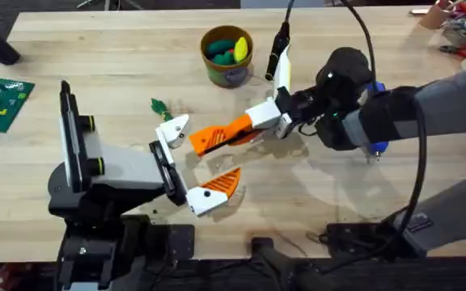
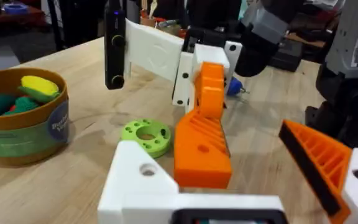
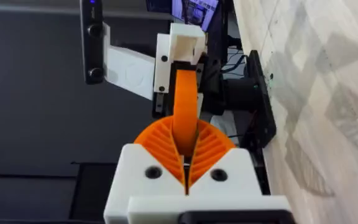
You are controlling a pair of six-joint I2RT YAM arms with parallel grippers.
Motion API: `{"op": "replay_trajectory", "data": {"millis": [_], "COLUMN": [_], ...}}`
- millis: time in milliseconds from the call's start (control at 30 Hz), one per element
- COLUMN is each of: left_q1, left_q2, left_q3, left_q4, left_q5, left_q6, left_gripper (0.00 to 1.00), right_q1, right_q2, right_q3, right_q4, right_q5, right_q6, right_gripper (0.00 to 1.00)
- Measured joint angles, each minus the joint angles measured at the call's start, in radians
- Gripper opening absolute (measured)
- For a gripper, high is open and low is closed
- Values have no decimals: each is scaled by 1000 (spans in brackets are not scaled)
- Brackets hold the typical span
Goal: Pick up the gripper from the table and insert it into the empty holder that is missing its gripper. Then pick up a screw, insert it into the mounting hole, and use the screwdriver to tighten it. Finally, clean up the table by picking up the vegetable and placing it into the bucket.
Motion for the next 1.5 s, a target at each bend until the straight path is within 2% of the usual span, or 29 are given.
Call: {"op": "replay_trajectory", "data": {"millis": [567, 1500], "left_q1": [0, 0], "left_q2": [0, 0], "left_q3": [0, 0], "left_q4": [0, 0], "left_q5": [0, 0], "left_q6": [0, 0], "left_gripper": [986, 986], "right_q1": [1, 53], "right_q2": [0, 0], "right_q3": [29, 59], "right_q4": [-17, -46], "right_q5": [0, 27], "right_q6": [-35, -34], "right_gripper": [15, 17]}}
